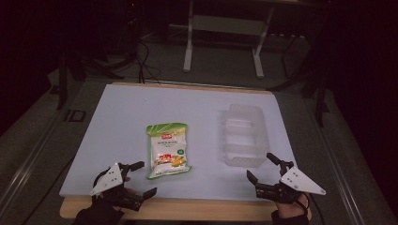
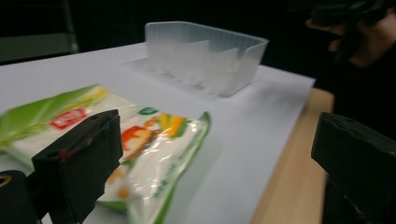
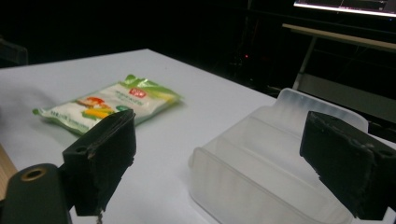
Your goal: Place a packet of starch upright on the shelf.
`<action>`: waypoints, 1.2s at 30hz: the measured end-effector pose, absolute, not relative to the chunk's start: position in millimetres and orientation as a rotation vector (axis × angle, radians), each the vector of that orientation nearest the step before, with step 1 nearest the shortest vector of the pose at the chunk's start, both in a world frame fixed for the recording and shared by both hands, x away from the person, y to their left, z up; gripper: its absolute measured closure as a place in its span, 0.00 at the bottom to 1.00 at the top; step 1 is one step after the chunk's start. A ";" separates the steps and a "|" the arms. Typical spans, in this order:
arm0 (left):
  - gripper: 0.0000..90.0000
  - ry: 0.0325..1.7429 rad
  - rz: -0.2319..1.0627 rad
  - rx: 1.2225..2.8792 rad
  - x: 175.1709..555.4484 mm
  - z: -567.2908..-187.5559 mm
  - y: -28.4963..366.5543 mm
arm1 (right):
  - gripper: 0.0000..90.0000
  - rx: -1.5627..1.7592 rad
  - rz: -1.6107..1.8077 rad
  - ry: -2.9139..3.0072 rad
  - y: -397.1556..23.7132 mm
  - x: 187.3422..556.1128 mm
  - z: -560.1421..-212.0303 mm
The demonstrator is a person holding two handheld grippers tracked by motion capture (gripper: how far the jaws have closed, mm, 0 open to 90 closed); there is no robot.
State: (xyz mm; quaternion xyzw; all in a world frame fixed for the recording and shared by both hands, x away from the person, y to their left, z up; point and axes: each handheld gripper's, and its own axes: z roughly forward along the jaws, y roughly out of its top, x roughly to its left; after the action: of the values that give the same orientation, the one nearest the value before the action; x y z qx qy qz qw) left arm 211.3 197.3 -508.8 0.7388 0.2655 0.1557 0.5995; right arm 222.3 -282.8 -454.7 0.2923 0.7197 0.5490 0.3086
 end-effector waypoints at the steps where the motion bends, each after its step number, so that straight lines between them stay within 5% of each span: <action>1: 0.03 0.628 0.353 1.708 212.1 -508.7 198.2 | 0.12 0.774 1.455 1.903 -282.8 222.3 -453.9; 11: 0.02 0.704 0.273 1.742 217.1 -504.3 197.8 | 0.11 0.767 1.441 1.921 -278.9 221.3 -452.5; 21: 0.02 0.604 0.170 1.809 216.8 -494.1 182.9 | 0.12 0.727 1.459 2.034 -265.4 217.2 -450.3; 36: 0.03 0.532 0.201 1.863 237.0 -459.2 169.4 | 0.11 0.727 1.545 2.029 -258.6 214.0 -445.7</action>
State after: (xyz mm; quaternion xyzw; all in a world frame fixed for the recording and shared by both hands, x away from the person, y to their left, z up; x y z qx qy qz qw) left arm 237.0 169.4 -459.2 0.7910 0.2261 0.0855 0.5620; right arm 214.0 -258.6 -445.7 0.2659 0.7422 0.5654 0.2424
